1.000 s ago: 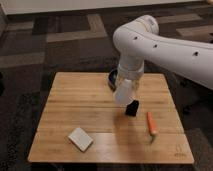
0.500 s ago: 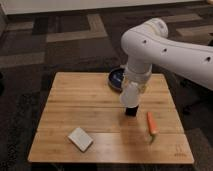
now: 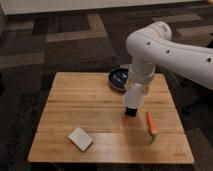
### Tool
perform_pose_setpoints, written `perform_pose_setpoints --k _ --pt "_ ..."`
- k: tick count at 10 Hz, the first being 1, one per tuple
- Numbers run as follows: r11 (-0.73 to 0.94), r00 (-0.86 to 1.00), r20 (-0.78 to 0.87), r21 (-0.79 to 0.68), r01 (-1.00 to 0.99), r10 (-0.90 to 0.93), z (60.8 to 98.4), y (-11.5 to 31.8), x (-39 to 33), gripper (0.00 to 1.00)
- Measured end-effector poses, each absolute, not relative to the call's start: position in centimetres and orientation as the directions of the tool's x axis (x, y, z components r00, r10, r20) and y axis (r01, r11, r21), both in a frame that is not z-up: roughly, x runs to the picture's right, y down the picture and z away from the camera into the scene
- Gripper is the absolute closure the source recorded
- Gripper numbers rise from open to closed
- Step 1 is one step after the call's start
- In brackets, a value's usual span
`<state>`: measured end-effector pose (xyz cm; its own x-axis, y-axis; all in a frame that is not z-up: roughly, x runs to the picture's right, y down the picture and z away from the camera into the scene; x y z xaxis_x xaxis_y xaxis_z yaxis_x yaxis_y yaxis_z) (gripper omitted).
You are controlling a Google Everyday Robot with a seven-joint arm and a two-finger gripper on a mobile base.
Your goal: Place the ceramic cup over the eraser
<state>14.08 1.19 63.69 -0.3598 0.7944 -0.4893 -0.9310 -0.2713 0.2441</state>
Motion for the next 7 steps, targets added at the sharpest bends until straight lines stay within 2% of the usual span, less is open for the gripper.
perform_pose_setpoints --k 7 --pt "-0.277 -0.360 -0.532 0.232 -0.932 0.767 66.8 2.8 14.5 1.00"
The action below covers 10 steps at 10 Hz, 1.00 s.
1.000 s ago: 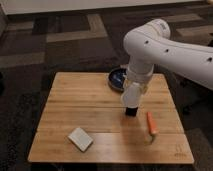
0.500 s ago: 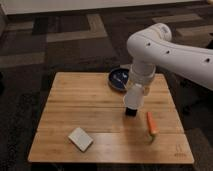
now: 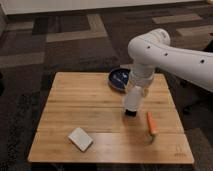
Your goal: Place the ceramic cup over the eraser
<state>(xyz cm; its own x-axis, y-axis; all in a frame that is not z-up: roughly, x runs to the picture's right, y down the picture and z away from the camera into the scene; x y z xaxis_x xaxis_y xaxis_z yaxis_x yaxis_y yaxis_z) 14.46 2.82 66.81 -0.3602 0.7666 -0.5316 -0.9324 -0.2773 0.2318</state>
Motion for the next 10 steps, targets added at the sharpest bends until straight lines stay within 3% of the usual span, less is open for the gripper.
perform_pose_setpoints --k 10 --pt "-0.211 -0.317 -0.593 0.243 -0.947 0.740 73.4 7.5 15.0 1.00"
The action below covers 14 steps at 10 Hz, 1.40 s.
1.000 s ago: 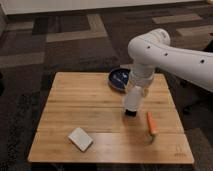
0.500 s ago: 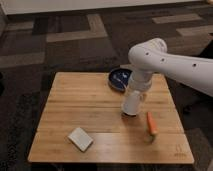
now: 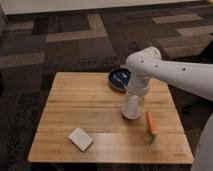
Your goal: Place the ceramic cup over the eraser
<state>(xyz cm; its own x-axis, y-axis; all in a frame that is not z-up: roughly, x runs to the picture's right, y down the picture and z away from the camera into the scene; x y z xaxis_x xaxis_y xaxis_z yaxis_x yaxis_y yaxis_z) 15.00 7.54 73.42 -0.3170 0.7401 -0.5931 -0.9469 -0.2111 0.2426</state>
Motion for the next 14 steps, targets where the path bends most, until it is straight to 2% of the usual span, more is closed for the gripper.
perform_pose_setpoints --k 7,11,12,14 --pt "-0.150 -0.250 -0.612 0.211 -0.966 0.750 76.1 9.3 13.4 0.98" --pt "-0.137 -0.224 -0.629 0.185 -0.973 0.745 76.1 9.7 12.9 0.51" --pt "-0.137 -0.224 -0.628 0.185 -0.973 0.745 76.1 9.7 12.9 0.46" --pt "-0.136 -0.224 -0.628 0.186 -0.973 0.745 76.1 9.7 12.9 0.46"
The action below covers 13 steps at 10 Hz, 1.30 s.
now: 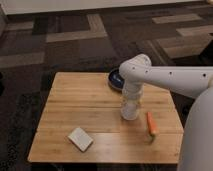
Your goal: Place the ceramic cup over the eraser
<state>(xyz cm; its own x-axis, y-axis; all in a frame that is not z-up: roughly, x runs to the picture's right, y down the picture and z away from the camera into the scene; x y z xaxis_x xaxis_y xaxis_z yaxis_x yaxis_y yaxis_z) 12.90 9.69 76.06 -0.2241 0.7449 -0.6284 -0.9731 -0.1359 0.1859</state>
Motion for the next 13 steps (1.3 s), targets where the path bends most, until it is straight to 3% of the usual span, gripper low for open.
perform_pose_setpoints --k 13 --pt "-0.136 -0.222 -0.630 0.183 -0.974 0.744 76.19 9.74 12.70 0.46"
